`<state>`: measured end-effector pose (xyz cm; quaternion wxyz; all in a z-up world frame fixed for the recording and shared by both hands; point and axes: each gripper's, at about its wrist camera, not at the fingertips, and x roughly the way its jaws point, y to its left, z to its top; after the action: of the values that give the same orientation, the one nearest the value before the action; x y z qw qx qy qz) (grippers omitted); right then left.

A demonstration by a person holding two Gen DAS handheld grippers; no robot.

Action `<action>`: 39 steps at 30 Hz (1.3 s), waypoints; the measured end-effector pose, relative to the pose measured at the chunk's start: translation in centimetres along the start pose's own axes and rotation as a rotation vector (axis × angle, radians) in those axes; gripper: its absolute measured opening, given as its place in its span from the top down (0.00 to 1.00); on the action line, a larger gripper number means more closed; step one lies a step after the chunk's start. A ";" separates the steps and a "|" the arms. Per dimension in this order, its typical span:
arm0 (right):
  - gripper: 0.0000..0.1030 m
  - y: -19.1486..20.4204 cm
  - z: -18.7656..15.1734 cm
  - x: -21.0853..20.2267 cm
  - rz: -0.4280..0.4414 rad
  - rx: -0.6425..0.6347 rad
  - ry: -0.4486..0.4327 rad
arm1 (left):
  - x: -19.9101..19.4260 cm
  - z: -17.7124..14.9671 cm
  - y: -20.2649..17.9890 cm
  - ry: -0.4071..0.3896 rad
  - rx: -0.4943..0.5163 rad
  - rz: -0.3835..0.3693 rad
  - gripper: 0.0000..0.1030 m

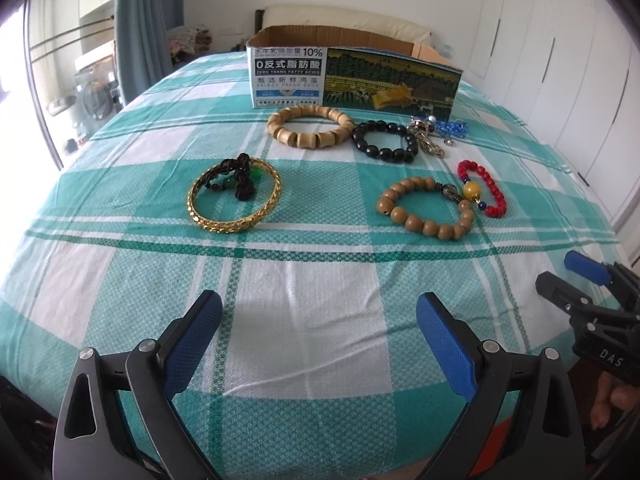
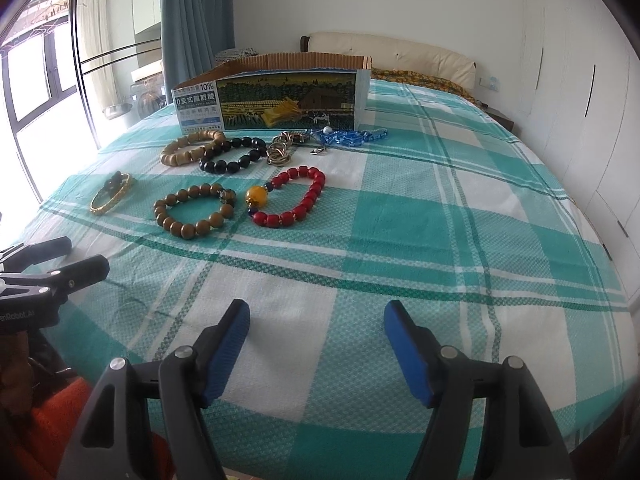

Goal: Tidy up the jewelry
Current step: 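Withdraw both open tools from the box back over the jewelry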

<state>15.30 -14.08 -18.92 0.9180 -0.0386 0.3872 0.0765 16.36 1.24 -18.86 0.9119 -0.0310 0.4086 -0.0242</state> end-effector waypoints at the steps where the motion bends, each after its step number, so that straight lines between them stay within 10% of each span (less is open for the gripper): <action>1: 0.29 0.0 0.0 0.0 0.000 0.001 0.000 | 0.1 0.0 -0.1 0.002 0.005 0.001 0.04; 39: 0.12 0.4 -0.3 0.2 -0.007 -0.005 -0.026 | 0.5 -0.4 -0.7 0.016 0.070 0.031 0.00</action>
<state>15.14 -13.69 -19.31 0.9230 -0.0413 0.3751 0.0750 16.40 0.50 -19.47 0.9094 0.0074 0.4151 -0.0247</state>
